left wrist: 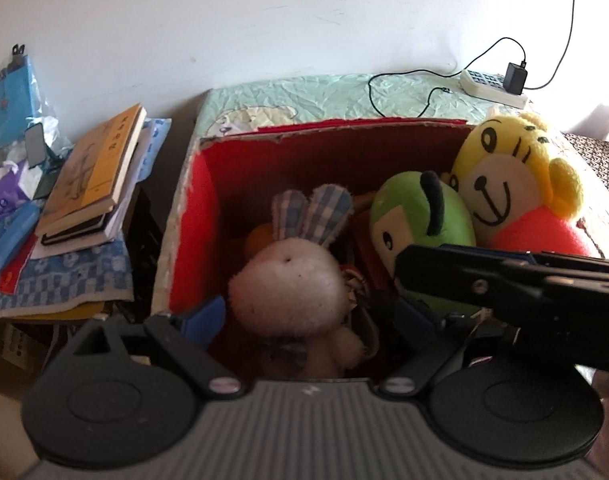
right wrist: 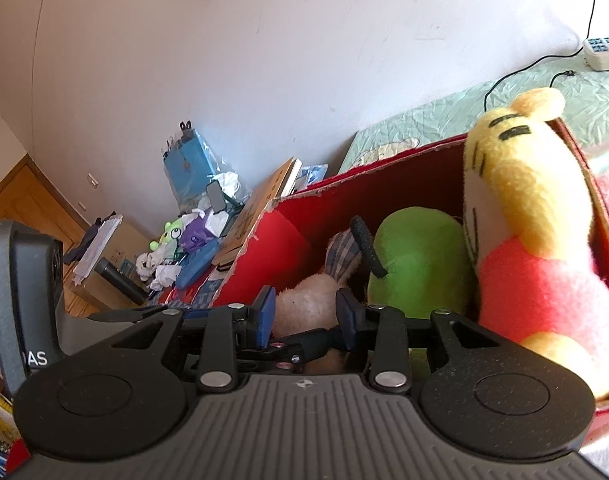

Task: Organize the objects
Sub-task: 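Raise the right gripper out of the red box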

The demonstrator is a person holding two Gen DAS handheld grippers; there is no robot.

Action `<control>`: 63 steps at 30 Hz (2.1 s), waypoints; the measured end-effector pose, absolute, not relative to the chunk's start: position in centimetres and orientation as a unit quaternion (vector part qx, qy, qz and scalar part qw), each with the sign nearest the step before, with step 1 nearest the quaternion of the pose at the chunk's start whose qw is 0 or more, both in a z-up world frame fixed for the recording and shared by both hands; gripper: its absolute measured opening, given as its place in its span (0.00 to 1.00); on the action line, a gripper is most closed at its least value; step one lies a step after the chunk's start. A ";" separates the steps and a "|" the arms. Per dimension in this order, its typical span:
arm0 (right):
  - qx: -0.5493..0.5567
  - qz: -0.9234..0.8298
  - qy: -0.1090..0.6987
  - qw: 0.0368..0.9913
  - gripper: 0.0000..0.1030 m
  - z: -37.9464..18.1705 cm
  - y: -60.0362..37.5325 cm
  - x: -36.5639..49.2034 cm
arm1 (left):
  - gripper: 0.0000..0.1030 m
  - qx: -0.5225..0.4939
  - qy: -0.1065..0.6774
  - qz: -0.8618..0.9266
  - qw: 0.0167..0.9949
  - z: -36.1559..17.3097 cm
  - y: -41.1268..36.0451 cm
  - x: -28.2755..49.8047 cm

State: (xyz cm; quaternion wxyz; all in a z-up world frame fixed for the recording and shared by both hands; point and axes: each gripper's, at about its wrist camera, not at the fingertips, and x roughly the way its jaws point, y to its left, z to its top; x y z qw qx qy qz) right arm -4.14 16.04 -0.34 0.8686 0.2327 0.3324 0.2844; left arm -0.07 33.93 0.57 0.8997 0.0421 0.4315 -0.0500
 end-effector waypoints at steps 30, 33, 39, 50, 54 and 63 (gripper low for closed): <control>0.219 0.325 0.286 0.874 0.33 0.2 13.0 -6.4 | 0.91 0.055 0.434 0.049 0.898 2.2 31.4 -3.1; 0.209 0.343 0.285 0.870 0.34 0.5 12.4 -6.6 | 0.91 0.045 0.435 0.070 0.897 2.4 30.9 -3.5; 0.217 0.370 0.297 0.853 0.35 0.3 9.9 -6.2 | 0.91 0.032 0.430 0.114 0.895 3.2 29.4 -4.4; 0.226 0.422 0.315 0.820 0.35 -0.3 6.1 -6.1 | 0.91 0.021 0.446 0.165 0.879 2.5 25.8 -6.2; 0.225 0.440 0.320 0.808 0.34 -0.5 5.0 -6.3 | 0.91 0.020 0.459 0.170 0.872 1.7 24.3 -6.5; 0.228 0.449 0.337 0.796 0.35 -1.2 2.0 -6.2 | 0.91 0.017 0.485 0.169 0.858 -0.1 21.0 -6.4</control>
